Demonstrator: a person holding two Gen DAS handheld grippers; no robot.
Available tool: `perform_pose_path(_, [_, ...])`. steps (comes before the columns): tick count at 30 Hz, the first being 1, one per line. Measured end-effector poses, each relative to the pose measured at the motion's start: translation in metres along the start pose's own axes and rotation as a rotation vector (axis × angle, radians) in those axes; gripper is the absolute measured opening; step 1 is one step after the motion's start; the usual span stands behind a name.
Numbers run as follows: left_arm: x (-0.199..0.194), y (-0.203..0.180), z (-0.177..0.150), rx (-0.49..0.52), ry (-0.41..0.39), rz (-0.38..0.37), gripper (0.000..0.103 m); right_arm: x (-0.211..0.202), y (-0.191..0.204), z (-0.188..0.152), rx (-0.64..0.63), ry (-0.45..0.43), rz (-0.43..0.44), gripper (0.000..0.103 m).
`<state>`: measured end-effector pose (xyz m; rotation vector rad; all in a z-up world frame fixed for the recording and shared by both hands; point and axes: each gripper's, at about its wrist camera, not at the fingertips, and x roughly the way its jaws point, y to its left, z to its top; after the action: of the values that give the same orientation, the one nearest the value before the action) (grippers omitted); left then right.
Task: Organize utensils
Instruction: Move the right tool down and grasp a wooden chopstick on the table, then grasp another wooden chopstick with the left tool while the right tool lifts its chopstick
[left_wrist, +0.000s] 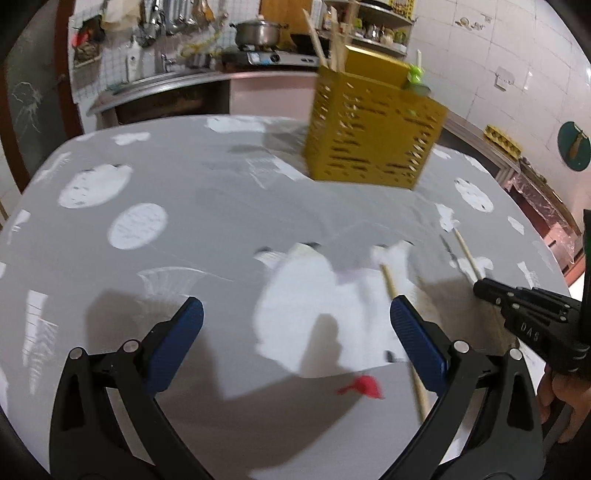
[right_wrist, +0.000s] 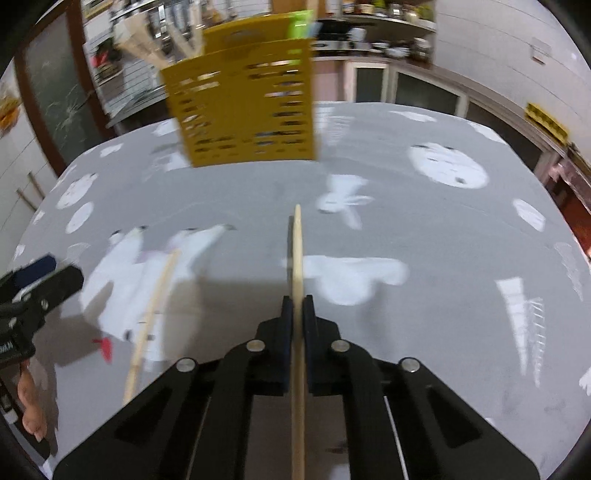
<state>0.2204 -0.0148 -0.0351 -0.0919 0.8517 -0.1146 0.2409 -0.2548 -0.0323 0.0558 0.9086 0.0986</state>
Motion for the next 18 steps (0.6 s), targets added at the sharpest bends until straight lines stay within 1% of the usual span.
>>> perform_pose_path(3, [0.004, -0.021, -0.004, 0.018, 0.022, -0.017, 0.097, 0.000, -0.014, -0.001, 0.022, -0.005, -0.021, 0.006])
perform_pose_path(7, [0.008, -0.047, -0.010, 0.049, 0.040, -0.024, 0.097, 0.002, -0.023, -0.003, 0.040, -0.008, -0.019, 0.006])
perform_pose_path(8, [0.009, -0.053, -0.012, 0.061, 0.047, -0.020, 0.095, 0.003, -0.022, -0.003, 0.038, -0.010, -0.015, 0.006])
perform_pose_path(9, [0.012, -0.061, -0.015, 0.080, 0.063, -0.015, 0.089, 0.004, -0.022, -0.004, 0.033, -0.011, -0.016, 0.006])
perform_pose_path(10, [0.015, -0.066, -0.017, 0.095, 0.080, -0.015, 0.086, 0.004, -0.022, -0.004, 0.031, -0.012, -0.017, 0.006])
perform_pose_path(11, [0.017, -0.069, -0.019, 0.104, 0.093, -0.018, 0.079, 0.004, -0.022, -0.004, 0.031, -0.013, -0.015, 0.006])
perform_pose_path(12, [0.021, -0.074, -0.021, 0.117, 0.117, -0.025, 0.070, 0.004, -0.023, -0.004, 0.034, -0.013, -0.013, 0.006])
perform_pose_path(14, [0.024, -0.078, -0.024, 0.134, 0.124, -0.001, 0.067, 0.003, -0.026, -0.004, 0.046, -0.017, -0.006, 0.006])
perform_pose_path(16, [0.024, -0.080, -0.025, 0.143, 0.122, 0.010, 0.058, 0.003, -0.028, -0.005, 0.054, -0.019, 0.003, 0.006])
perform_pose_path(18, [0.024, -0.082, -0.022, 0.141, 0.139, 0.002, 0.046, 0.003, -0.028, -0.004, 0.057, -0.022, 0.001, 0.006])
